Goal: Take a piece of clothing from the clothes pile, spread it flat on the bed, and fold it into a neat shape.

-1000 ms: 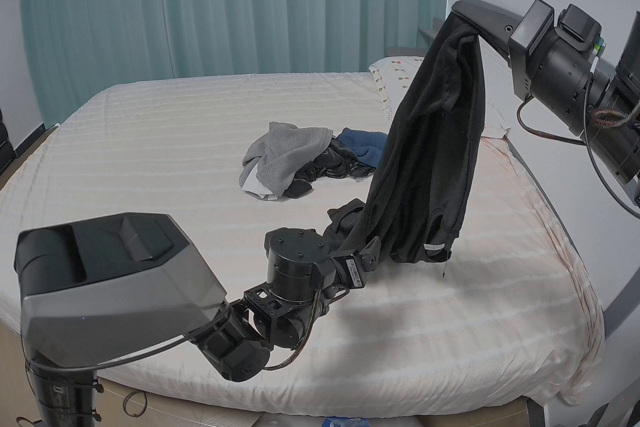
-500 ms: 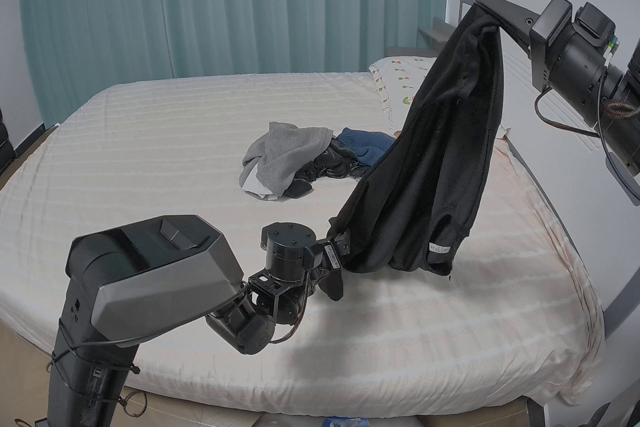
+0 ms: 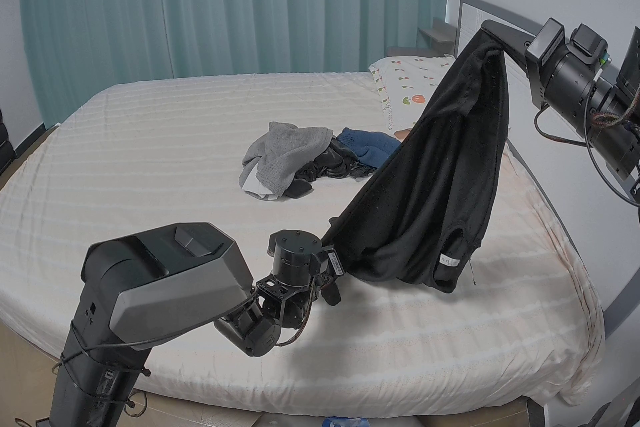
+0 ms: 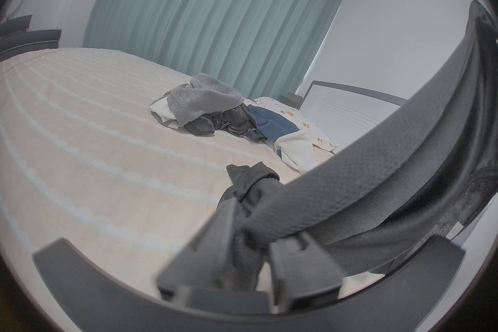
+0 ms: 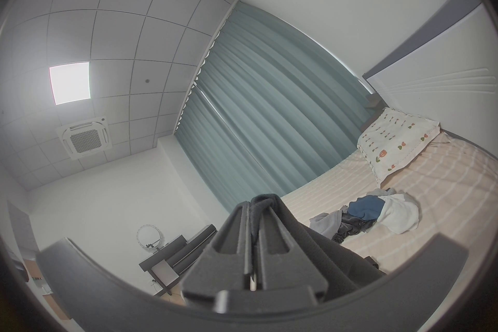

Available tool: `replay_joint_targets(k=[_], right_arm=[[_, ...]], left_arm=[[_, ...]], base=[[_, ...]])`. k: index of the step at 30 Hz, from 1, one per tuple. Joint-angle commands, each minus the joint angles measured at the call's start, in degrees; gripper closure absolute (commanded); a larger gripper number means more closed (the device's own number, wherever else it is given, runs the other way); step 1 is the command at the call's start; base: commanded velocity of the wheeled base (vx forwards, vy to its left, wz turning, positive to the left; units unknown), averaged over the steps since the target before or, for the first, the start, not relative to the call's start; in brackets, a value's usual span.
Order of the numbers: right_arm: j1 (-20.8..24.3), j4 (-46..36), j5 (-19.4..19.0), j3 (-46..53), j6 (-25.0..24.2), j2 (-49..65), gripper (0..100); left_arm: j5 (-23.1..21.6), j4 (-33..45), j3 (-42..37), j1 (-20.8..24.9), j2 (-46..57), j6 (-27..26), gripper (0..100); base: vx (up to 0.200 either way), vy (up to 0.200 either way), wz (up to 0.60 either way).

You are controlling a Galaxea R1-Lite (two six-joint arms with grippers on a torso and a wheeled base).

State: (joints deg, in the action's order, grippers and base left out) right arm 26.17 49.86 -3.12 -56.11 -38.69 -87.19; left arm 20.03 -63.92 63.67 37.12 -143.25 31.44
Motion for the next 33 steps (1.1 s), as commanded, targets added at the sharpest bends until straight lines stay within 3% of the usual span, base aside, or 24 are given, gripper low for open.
replay_joint_targets(k=[1,9,13,20,24,29,30,33], right_arm=[[-0.9,0.1,0.0,-0.8,-0.1,-2.0,100],[-1.3,0.0,0.0,-0.4,0.2,-5.5,100],[-1.3,0.0,0.5,-0.8,0.7,-9.9,100],[-3.4,3.1,7.4,-12.7,0.4,-15.1,100],[-3.4,5.4,8.1,-15.9,0.4,-14.0,100],[-2.9,7.2,8.3,-13.8,0.6,-13.0,100],[-2.4,7.4,8.1,-7.4,0.8,-13.5,100],[-3.1,7.9,8.0,-0.6,-0.2,-15.6,100]], left_arm=[[0.1,-0.1,-0.6,-0.2,0.6,0.4,100],[0.1,5.8,-3.8,-0.6,12.7,4.4,100],[0.1,17.3,-2.1,-1.5,22.3,7.0,100],[0.2,23.7,5.0,-5.6,32.3,6.7,100],[-1.9,24.6,5.3,-6.9,37.0,6.7,100],[-4.6,26.6,3.9,-7.0,38.1,6.9,100],[-4.7,26.5,1.1,-7.0,37.5,8.0,100],[-5.0,26.2,-3.5,-6.7,37.4,10.8,100]], base=[[0.000,0.000,0.00],[0.000,0.000,0.00],[0.000,0.000,0.00],[0.000,0.000,0.00],[0.000,0.000,0.00],[0.000,0.000,0.00],[0.000,0.000,0.00],[0.000,0.000,0.00]])
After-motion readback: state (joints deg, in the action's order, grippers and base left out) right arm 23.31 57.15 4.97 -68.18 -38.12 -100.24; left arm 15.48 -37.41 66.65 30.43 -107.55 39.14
